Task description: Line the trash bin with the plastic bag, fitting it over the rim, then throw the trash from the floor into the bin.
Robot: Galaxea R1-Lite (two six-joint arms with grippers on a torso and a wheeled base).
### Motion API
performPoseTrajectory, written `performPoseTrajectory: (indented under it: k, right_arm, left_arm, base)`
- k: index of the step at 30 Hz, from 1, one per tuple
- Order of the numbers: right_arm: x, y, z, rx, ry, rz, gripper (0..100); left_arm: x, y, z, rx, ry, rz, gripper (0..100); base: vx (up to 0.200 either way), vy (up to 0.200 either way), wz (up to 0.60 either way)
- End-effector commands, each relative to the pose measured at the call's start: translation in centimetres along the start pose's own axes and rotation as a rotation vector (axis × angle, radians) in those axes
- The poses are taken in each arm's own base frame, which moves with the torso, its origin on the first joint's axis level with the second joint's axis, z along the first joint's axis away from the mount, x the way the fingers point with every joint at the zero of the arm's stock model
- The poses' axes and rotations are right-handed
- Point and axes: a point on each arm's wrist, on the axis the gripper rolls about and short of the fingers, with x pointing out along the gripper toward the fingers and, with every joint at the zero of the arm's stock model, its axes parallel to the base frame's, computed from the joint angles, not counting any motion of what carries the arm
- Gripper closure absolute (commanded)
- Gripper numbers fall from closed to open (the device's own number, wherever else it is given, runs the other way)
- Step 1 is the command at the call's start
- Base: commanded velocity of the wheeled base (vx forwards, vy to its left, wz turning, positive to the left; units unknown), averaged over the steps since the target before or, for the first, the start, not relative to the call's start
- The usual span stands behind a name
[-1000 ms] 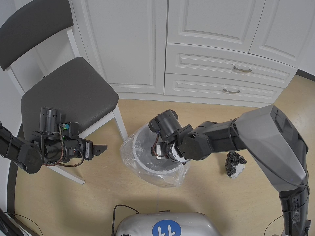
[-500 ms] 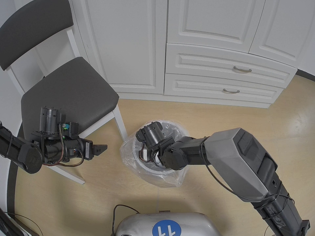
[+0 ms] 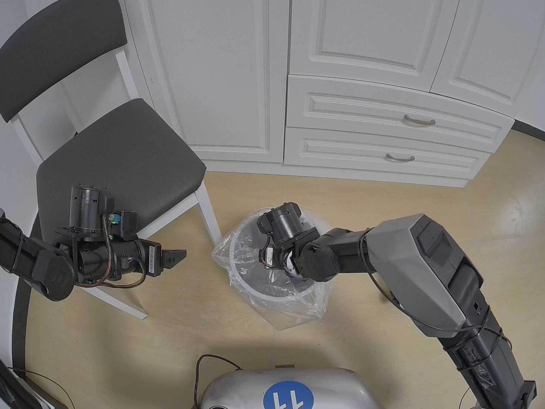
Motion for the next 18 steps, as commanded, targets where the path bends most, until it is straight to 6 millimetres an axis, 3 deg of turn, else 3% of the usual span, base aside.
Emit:
performPoseTrajectory:
  k: [1,11,16,18]
  right_arm:
    - [-1.5,-0.4,2.4,0.032,-0.043,0.012,0]
    - [-1.3,-1.2,3.0,0.046,-0.051,-0.001,0]
    - [-0.6,-1.2,2.2,0.026,-0.036,-0.010,0]
    - [0.7,-1.4,0.7,0.008,-0.006,-0.027,0]
  left_arm:
    - [0.0,0.1,0.0,-0.001,-0.001,0.002,0]
    - [0.0,0.0,0.0,-0.001,-0.004,0.002,0]
    - [-0.1,0.0,0.0,-0.001,-0.004,0.000,0]
    - [-0.1,0.0,0.0,0.002,-0.004,-0.001,0]
  base:
    - [0.000,0.000,0.00]
    - [0.000,0.000,0.00]
    - [0.000,0.000,0.00]
    - [0.000,0.000,0.00]
